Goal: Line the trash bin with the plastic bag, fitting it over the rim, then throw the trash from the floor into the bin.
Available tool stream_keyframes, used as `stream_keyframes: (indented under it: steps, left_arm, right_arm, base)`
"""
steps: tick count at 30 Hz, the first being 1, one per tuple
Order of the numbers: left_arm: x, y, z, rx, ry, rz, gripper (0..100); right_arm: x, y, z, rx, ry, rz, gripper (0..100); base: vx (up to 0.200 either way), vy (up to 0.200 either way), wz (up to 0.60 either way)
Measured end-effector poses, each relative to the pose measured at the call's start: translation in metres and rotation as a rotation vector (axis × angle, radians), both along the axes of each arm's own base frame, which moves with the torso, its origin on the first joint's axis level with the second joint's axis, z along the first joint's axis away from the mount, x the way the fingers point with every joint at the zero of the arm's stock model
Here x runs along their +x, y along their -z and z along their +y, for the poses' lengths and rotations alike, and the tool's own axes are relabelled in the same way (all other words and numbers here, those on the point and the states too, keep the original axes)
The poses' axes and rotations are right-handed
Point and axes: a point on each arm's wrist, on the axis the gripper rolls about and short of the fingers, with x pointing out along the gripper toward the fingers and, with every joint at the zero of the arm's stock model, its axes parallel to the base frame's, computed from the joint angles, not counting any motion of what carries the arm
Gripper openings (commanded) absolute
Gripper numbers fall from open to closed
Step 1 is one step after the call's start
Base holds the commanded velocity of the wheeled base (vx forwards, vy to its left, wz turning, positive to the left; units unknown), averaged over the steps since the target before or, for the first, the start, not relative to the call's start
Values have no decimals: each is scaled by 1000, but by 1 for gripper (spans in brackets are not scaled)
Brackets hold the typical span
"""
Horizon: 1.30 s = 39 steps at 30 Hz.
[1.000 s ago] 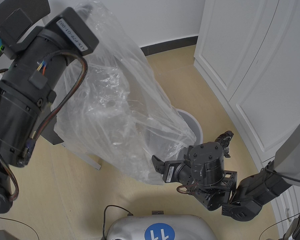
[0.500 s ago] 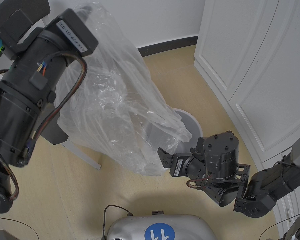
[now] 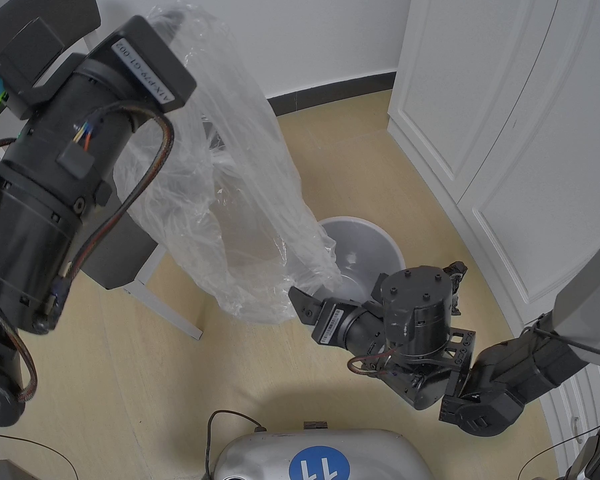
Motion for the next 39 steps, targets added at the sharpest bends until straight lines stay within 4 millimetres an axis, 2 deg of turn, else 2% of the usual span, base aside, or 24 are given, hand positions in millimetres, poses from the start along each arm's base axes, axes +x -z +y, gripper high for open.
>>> stream_keyframes:
  steps: [8, 17, 23, 39]
  left_arm:
    - [0, 0, 0, -2, 0, -1, 0]
    - [0, 0, 0, -1, 0, -1, 0]
    - [0, 0, 0, -1, -3, -1, 0]
    - [0, 0, 0, -1, -3, -1, 0]
  right_arm:
    - [4, 0, 16, 110, 26, -89, 100]
    - [-1, 23, 39, 62, 97, -117, 100]
    - [4, 25, 49, 18, 180, -161, 100]
    - [5, 45, 58, -15, 170, -141, 100]
  base:
    - [0, 0, 0]
    - [0, 0, 0]
    - [0, 0, 0]
    - [0, 0, 0]
